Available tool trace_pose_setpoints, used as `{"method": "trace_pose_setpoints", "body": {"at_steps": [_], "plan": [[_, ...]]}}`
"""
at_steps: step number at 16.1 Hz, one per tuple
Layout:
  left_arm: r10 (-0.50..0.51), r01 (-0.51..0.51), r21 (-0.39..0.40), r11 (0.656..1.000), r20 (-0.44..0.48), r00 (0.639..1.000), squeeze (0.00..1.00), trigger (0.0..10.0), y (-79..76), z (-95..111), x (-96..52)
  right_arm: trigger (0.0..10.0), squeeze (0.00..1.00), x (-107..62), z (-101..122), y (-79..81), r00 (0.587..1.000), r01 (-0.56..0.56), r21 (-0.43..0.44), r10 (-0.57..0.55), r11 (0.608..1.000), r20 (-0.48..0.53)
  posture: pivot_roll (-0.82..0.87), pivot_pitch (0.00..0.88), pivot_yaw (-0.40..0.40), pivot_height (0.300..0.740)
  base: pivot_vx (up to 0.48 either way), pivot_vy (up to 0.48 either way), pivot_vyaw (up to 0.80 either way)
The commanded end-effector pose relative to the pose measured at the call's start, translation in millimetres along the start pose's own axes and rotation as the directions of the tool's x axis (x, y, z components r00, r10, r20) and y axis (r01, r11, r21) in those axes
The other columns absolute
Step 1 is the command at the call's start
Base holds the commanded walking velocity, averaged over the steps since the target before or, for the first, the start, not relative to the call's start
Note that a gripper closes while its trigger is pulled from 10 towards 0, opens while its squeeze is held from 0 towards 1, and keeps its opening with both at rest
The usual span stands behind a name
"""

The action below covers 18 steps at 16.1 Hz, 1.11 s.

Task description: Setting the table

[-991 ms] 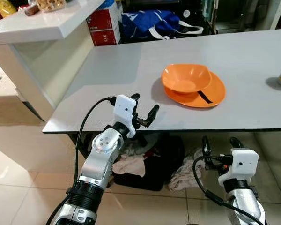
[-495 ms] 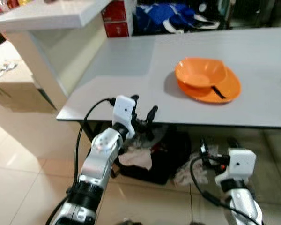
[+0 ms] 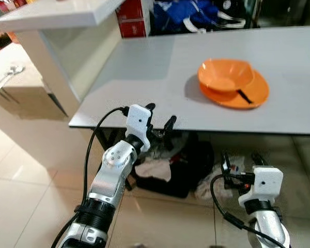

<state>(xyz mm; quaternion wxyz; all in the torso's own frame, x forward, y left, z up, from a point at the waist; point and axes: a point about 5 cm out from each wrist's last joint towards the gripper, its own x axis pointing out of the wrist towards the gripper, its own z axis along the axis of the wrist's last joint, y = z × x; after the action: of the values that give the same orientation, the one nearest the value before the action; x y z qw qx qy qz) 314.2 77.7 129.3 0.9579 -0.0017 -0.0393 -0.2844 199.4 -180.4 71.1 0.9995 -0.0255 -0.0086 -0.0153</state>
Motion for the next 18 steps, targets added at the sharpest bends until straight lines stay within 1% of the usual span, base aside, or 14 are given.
{"method": "trace_pose_setpoints", "body": {"at_steps": [1, 3, 5, 7, 10, 11, 12, 13, 14, 15, 16, 17, 18], "plan": [[0.008, -0.008, 0.016, 1.0, -0.014, 1.0, 0.0, 10.0, 3.9, -1, -0.7, 10.0, 0.0, 1.3, 4, 3.2, 1.0, -0.004, 0.002, 0.004, 1.0, 0.018, -0.14, 0.0, 0.164, 0.74, -0.345, 0.0, 0.0], [0.006, -0.005, 0.015, 1.0, -0.016, 1.0, 0.0, 10.0, 3.2, -2, -0.5, 10.0, 0.0, 0.3, 5, 3.2, 1.0, -0.002, 0.003, 0.002, 1.0, 0.017, -0.14, 0.0, 0.164, 0.74, -0.358, 0.0, 0.0], [0.005, -0.005, 0.006, 1.0, -0.013, 1.0, 0.0, 10.0, 3.1, -2, 0.1, 10.0, 0.0, -0.4, 5, 3.5, 1.0, -0.003, 0.002, 0.003, 1.0, 0.016, -0.14, 0.0, 0.164, 0.74, 0.0, 0.0, 0.0], [0.006, -0.006, 0.007, 1.0, -0.032, 0.999, 0.0, 10.0, 3.1, -4, 2.6, 10.0, 0.0, 0.4, 5, 4.0, 1.0, -0.005, 0.0, 0.005, 1.0, 0.013, -0.14, 0.0, 0.164, 0.74, 0.0, 0.0, 0.0], [0.04, -0.041, -0.002, 0.999, -0.104, 0.994, 0.0, 10.0, 7.4, -16, 6.1, 10.0, 0.0, 5.8, 1, 2.3, 1.0, -0.005, -0.004, 0.005, 1.0, 0.003, -0.14, 0.0, 0.169, 0.74, 0.0, 0.0, 0.0], [0.061, -0.067, -0.029, 0.997, -0.152, 0.986, 0.0, 10.0, 11.1, -26, 7.5, 10.0, 0.0, 9.0, -3, -0.1, 1.0, 0.0, 0.003, 0.0, 1.0, -0.01, -0.14, 0.0, 0.17, 0.74, 0.0, 0.0, 0.0], [0.109, -0.129, -0.075, 0.989, -0.23, 0.967, 0.0, 10.0, 17.8, -41, 8.2, 10.0, 0.0, 12.6, -15, -3.7, 0.998, 0.008, 0.023, -0.006, 1.0, -0.057, -0.14, 0.0, 0.171, 0.74, 0.0, 0.0, 0.0], [0.119, -0.145, -0.083, 0.986, -0.263, 0.958, 0.0, 10.0, 18.7, -47, 7.9, 10.0, 0.0, 13.8, -19, -4.7, 0.997, 0.008, 0.03, -0.006, 1.0, -0.076, -0.13, 0.0, 0.171, 0.74, 0.0, 0.0, 0.0], [0.204, -0.265, -0.105, 0.958, -0.397, 0.895, 0.0, 10.0, 22.9, -76, -0.9, 10.0, 0.0, 20.5, -44, -3.5, 0.983, -0.022, 0.038, 0.028, 0.999, -0.181, -0.14, 0.0, 0.174, 0.74, 0.0, 0.0, 0.0], [0.236, -0.322, -0.122, 0.939, -0.452, 0.86, 0.0, 10.0, 23.6, -87, -5.8, 10.0, 0.0, 22.5, -53, -1.7, 0.973, -0.048, 0.022, 0.052, 0.999, -0.225, -0.13, 0.0, 0.175, 0.74, 0.0, 0.0, 0.0], [0.265, -0.368, -0.094, 0.925, -0.533, 0.803, 0.0, 10.0, 24.0, -102, -16.9, 10.0, 0.0, 23.4, -66, 0.6, 0.956, -0.065, 0.05, 0.077, 0.997, -0.284, -0.13, 0.0, 0.174, 0.74, 0.0, 0.0, 0.0], [0.307, -0.435, -0.054, 0.899, -0.632, 0.712, 0.0, 10.0, 24.7, -122, -35.3, 10.0, 0.0, 22.5, -85, 5.3, 0.917, -0.098, 0.064, 0.116, 0.993, -0.381, -0.12, 0.0, 0.174, 0.74, 0.0, 0.0, 0.0], [0.336, -0.504, -0.029, 0.863, -0.712, 0.616, 0.0, 10.0, 24.8, -139, -54.6, 10.0, 0.0, 19.0, -102, 10.9, 0.869, -0.147, 0.05, 0.153, 0.988, -0.471, -0.11, 0.0, 0.171, 0.74, 0.0, 0.0, 0.0]]}}
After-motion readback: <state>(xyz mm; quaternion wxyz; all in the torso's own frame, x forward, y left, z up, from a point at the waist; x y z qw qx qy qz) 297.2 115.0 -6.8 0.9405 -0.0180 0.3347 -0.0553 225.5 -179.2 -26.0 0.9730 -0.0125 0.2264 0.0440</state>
